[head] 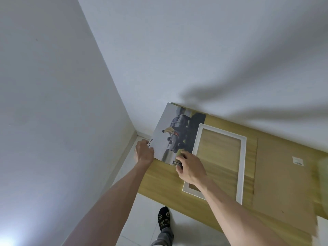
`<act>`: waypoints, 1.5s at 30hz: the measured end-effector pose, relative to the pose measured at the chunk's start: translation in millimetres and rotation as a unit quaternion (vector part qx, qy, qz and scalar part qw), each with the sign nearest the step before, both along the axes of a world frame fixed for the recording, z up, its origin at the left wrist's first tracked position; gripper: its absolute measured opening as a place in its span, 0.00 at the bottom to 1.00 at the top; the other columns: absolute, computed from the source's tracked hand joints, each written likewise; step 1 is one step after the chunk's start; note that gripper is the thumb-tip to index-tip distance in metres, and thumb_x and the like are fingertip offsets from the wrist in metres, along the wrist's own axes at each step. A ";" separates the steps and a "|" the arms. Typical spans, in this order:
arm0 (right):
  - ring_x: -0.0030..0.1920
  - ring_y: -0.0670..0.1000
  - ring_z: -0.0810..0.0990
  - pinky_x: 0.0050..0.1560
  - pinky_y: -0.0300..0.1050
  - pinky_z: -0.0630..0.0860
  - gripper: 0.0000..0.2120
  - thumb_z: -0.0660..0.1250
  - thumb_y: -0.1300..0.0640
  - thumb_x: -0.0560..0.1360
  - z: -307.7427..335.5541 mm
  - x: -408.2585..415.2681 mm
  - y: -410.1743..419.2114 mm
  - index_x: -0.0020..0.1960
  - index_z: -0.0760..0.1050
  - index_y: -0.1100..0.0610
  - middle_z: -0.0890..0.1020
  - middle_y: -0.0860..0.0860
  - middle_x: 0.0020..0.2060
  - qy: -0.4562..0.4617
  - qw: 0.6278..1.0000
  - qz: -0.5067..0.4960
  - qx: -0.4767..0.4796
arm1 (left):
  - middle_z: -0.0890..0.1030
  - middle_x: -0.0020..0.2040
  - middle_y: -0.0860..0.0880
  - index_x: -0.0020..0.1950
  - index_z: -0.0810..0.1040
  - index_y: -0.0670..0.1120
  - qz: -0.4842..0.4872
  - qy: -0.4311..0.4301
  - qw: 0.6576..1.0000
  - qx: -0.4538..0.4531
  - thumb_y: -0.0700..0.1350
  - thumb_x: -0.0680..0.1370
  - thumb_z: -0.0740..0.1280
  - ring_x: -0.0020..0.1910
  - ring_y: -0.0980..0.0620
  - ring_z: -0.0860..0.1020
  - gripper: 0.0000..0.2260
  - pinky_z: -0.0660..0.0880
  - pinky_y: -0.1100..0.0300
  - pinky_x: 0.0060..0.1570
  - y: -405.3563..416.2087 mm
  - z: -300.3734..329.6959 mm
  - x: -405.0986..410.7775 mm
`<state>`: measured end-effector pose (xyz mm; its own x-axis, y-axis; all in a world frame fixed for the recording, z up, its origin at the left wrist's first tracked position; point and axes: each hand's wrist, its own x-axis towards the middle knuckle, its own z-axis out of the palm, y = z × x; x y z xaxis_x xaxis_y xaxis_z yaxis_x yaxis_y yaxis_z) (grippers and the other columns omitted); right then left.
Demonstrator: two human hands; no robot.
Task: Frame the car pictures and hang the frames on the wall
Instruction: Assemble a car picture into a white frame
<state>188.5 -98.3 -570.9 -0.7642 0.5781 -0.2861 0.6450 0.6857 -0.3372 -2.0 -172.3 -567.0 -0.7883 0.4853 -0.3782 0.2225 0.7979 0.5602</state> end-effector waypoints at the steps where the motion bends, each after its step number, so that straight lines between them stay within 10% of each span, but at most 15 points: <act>1: 0.68 0.54 0.72 0.70 0.48 0.67 0.18 0.61 0.50 0.79 2.1 -1.4 0.7 0.66 0.75 0.55 0.70 0.53 0.71 -0.002 1.000 -0.007 -0.002 | 0.80 0.54 0.45 0.59 0.79 0.43 0.037 -0.024 0.999 0.023 0.39 0.75 0.68 0.49 0.47 0.77 0.13 0.69 0.58 0.43 -0.3 2.6 -1.3; 14: 0.65 0.55 0.74 0.65 0.49 0.73 0.23 0.61 0.47 0.81 71.5 -31.3 20.0 0.72 0.68 0.56 0.69 0.56 0.69 0.055 0.988 -0.099 -0.106 | 0.80 0.37 0.52 0.43 0.82 0.51 0.129 -0.138 0.950 0.247 0.38 0.71 0.70 0.35 0.52 0.77 0.08 0.75 0.58 0.38 -9.2 54.7 12.5; 22: 0.50 0.48 0.79 0.55 0.45 0.76 0.17 0.60 0.44 0.80 149.9 -23.2 31.0 0.65 0.75 0.52 0.82 0.50 0.52 0.228 0.946 -0.163 -0.163 | 0.83 0.42 0.53 0.48 0.84 0.51 0.083 -0.033 0.939 0.331 0.41 0.73 0.70 0.39 0.54 0.79 0.07 0.78 0.59 0.42 -19.6 113.0 61.1; 27: 0.54 0.52 0.80 0.58 0.55 0.79 0.30 0.65 0.36 0.72 176.9 6.6 34.5 0.66 0.72 0.55 0.80 0.50 0.54 0.283 0.886 -0.285 -0.231 | 0.82 0.42 0.51 0.47 0.84 0.46 -0.016 0.078 0.924 0.373 0.34 0.72 0.69 0.40 0.55 0.80 0.09 0.77 0.65 0.42 -15.6 136.7 128.6; 31: 0.54 0.56 0.83 0.55 0.57 0.81 0.29 0.68 0.50 0.69 175.2 50.1 41.5 0.69 0.70 0.56 0.80 0.54 0.58 0.292 0.860 -0.332 -0.253 | 0.79 0.39 0.49 0.46 0.85 0.44 -0.101 0.138 0.897 0.408 0.36 0.71 0.70 0.33 0.54 0.76 0.07 0.76 0.61 0.36 -11.1 134.7 182.1; 40: 0.38 0.55 0.83 0.36 0.47 0.82 0.26 0.61 0.71 0.69 178.8 163.5 50.4 0.65 0.72 0.55 0.82 0.58 0.51 0.369 0.778 -0.380 -0.337 | 0.76 0.52 0.52 0.55 0.83 0.48 -0.159 0.035 0.909 0.384 0.62 0.75 0.67 0.47 0.56 0.78 0.19 0.77 0.62 0.46 -2.5 124.3 246.8; 45: 0.39 0.55 0.81 0.50 0.56 0.81 0.28 0.64 0.70 0.68 171.1 194.4 59.6 0.65 0.75 0.51 0.83 0.58 0.45 0.389 0.739 -0.385 -0.392 | 0.73 0.66 0.44 0.69 0.72 0.44 -0.108 -0.025 0.969 0.219 0.62 0.78 0.62 0.64 0.45 0.73 0.28 0.71 0.52 0.61 17.9 120.5 227.2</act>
<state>383.0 -38.7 -399.8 -0.4054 0.8165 -0.4111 0.1437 -0.3872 -0.9107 225.2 -154.4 -446.6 -0.6360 0.7601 -0.1331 0.3228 0.4187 0.8488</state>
